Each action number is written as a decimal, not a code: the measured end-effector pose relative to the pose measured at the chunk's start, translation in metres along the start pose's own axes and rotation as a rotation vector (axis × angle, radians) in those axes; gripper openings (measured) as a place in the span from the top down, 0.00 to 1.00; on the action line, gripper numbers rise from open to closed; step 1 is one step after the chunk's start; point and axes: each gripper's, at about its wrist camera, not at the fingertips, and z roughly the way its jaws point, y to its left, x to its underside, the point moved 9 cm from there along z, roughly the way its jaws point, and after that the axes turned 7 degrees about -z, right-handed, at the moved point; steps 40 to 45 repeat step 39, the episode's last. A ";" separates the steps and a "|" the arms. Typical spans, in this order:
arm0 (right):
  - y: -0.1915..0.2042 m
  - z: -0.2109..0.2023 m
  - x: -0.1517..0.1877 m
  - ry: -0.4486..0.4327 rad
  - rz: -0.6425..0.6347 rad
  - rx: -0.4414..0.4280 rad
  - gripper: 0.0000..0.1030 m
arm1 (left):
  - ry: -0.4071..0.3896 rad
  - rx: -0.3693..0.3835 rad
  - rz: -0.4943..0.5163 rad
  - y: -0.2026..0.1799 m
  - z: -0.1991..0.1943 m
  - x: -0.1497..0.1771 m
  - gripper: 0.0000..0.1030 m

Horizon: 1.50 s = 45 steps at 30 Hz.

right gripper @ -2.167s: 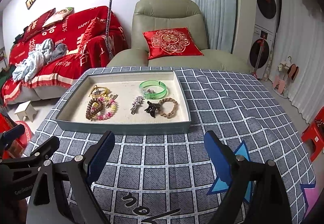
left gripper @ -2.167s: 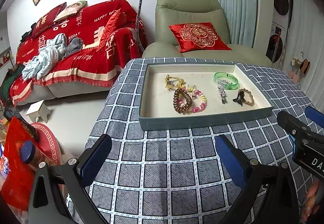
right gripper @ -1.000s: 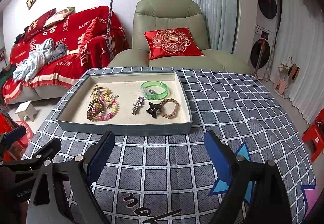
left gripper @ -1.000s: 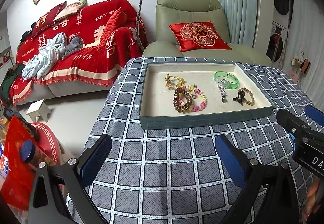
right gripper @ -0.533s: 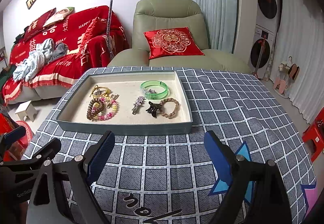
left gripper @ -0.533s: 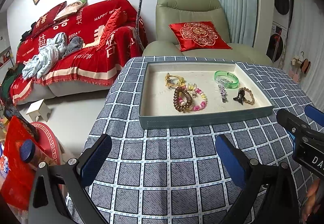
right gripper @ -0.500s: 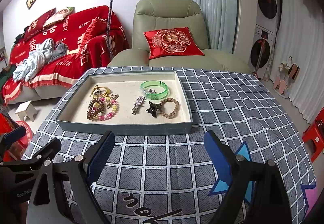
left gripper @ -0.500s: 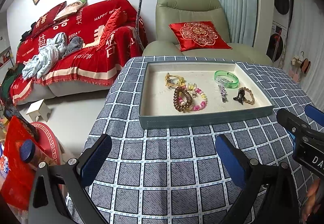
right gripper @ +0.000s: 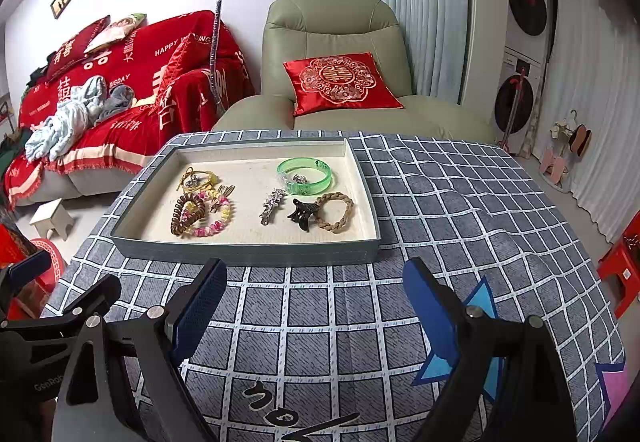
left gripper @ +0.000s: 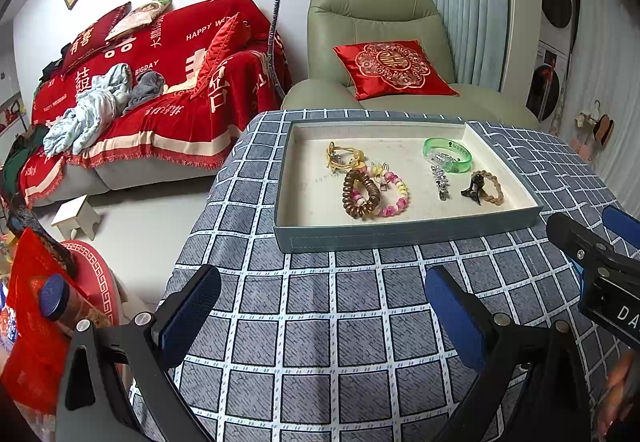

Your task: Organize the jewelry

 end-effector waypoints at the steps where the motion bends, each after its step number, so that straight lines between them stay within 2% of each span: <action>1: 0.000 0.000 0.000 0.000 0.000 0.000 0.11 | 0.001 0.001 -0.001 0.000 0.000 0.000 0.00; 45: 0.002 0.006 0.008 0.013 0.001 -0.003 0.11 | 0.019 0.004 0.016 -0.001 0.003 0.001 0.00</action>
